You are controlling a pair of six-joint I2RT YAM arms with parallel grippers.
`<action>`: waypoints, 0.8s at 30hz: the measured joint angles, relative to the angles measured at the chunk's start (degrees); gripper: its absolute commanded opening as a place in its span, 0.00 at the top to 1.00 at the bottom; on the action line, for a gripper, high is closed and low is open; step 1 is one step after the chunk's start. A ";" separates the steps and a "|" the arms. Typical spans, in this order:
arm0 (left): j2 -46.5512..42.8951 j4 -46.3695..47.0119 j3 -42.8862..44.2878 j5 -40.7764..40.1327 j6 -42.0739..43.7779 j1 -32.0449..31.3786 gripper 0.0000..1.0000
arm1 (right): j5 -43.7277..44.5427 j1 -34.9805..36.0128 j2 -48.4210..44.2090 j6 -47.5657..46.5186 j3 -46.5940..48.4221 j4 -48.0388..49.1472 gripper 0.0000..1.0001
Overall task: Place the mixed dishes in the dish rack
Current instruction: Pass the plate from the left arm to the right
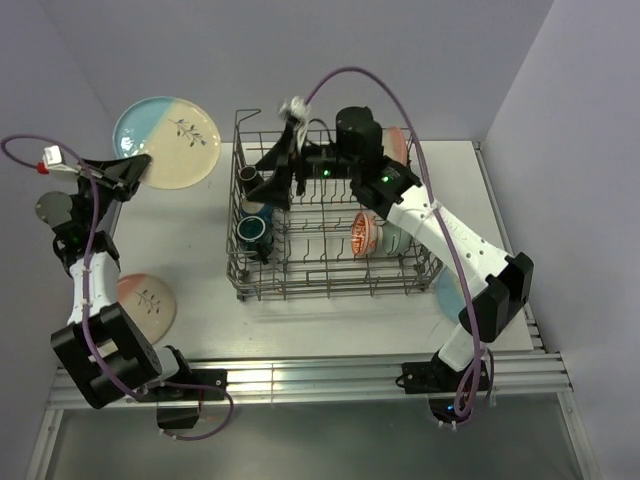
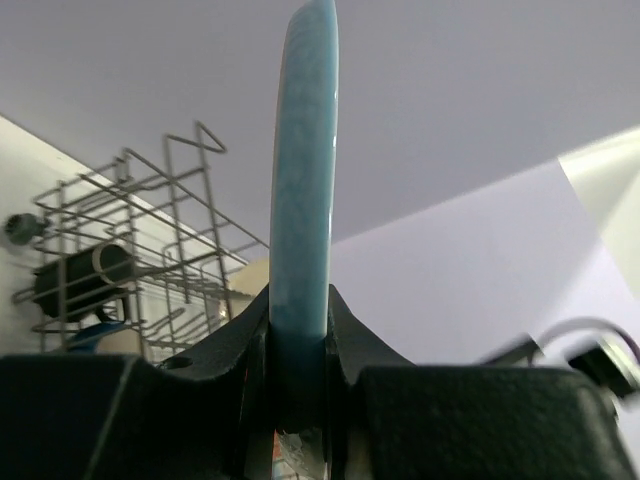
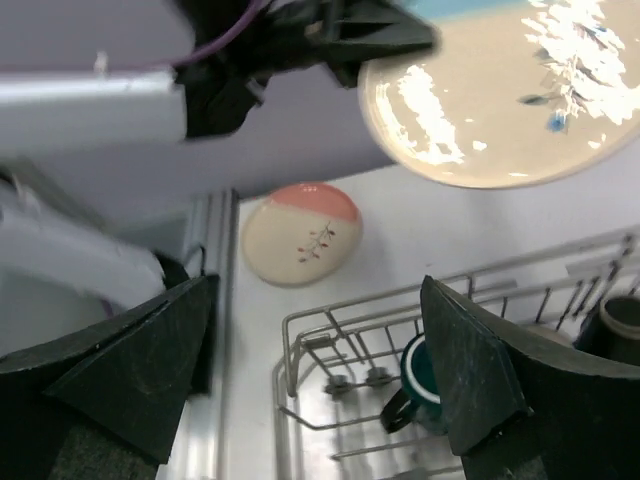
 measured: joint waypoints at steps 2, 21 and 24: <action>1.14 1.14 1.49 0.37 -0.17 -3.72 1.00 | 0.83 -3.39 0.96 11.80 0.87 1.25 0.00; 2.34 5.73 2.80 2.60 3.72 -30.23 1.00 | 0.44 -16.65 3.28 38.77 -6.86 10.75 0.35; 3.26 5.77 2.62 1.73 4.33 -32.09 1.00 | -2.82 -16.83 3.43 41.42 -8.79 14.10 0.63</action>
